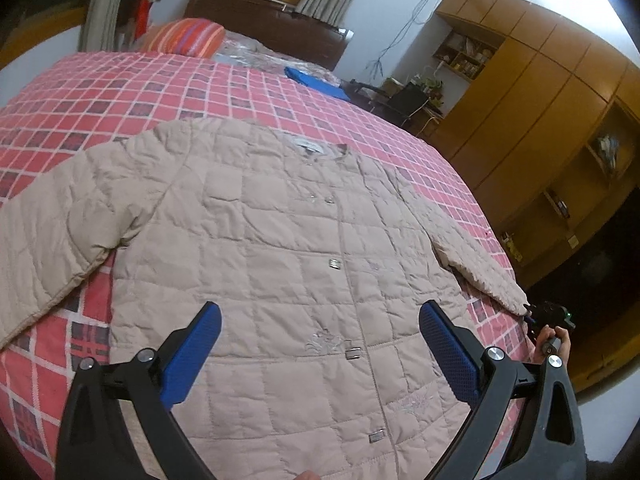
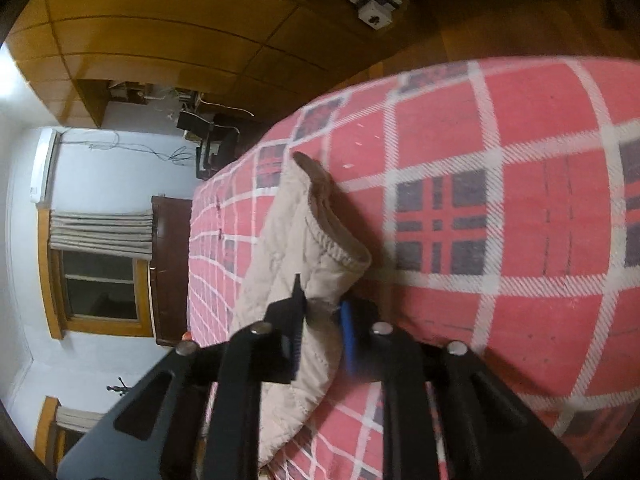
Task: Fold large clothes
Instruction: 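Grasp the cuff of the coat sleeve with the right tool and lift it, then carry the sleeve across the coat front with the right tool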
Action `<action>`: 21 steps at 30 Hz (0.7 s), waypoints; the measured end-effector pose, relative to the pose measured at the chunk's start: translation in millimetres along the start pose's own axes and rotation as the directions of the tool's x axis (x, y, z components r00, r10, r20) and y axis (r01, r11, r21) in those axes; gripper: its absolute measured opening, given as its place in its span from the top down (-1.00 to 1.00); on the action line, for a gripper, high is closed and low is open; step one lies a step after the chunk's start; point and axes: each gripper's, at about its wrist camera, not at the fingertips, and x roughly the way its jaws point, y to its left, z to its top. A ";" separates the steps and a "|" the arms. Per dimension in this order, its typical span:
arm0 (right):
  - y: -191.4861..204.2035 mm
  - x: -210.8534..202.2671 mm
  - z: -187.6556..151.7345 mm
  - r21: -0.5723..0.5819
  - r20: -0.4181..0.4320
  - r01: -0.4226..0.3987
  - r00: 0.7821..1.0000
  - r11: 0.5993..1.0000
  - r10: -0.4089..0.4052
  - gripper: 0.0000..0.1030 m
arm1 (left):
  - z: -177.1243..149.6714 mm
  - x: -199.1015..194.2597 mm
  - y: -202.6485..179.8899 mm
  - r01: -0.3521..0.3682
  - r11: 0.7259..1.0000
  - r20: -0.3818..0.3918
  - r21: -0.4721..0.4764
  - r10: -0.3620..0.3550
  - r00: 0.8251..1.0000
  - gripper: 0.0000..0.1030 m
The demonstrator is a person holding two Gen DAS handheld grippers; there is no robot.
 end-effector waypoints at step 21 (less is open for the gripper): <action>221.7 -71.4 -108.7 -0.528 0.016 -0.126 0.987 0.840 0.159 0.87 | 1.3 -30.9 7.0 0.067 0.996 0.027 0.063 -0.069 0.997 -0.93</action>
